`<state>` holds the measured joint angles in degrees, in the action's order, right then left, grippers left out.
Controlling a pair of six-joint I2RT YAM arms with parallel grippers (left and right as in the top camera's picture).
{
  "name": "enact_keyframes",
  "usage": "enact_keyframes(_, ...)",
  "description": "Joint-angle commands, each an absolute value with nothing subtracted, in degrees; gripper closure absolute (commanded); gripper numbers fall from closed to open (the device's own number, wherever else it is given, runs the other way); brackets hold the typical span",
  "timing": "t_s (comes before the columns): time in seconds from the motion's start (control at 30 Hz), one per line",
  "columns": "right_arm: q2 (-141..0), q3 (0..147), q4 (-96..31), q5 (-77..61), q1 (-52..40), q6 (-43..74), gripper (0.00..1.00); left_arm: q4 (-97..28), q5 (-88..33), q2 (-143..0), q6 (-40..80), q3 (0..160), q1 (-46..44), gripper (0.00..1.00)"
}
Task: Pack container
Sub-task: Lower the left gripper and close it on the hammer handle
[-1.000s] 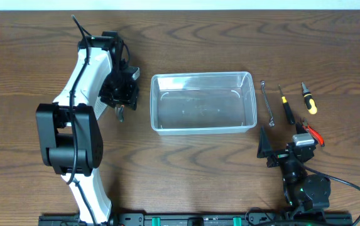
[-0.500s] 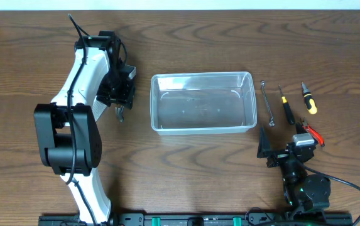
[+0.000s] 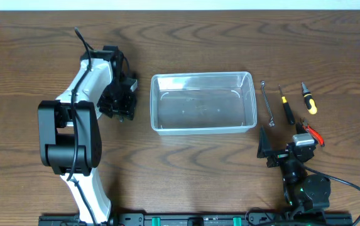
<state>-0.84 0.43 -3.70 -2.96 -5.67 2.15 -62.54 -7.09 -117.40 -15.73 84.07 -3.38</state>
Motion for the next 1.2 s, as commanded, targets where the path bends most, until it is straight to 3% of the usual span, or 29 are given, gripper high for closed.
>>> enact_keyframes(0.0, -0.4, 0.3, -3.9, -2.8, -4.8, 2.1, 0.01, -62.0, -6.6, -117.8, -16.3, 83.5, -3.2, 0.44)
enact_keyframes(0.6, -0.4, 0.3, -3.9, -2.8, -4.8, 2.1, 0.01, -58.6, -6.6, -118.0, -16.3, 81.9, -3.2, 0.45)
enact_keyframes(1.17, -0.4, 0.3, -3.9, -2.8, -4.8, 2.1, 0.01, -59.0, -3.1, -118.0, -16.3, 81.9, -3.2, 0.75)
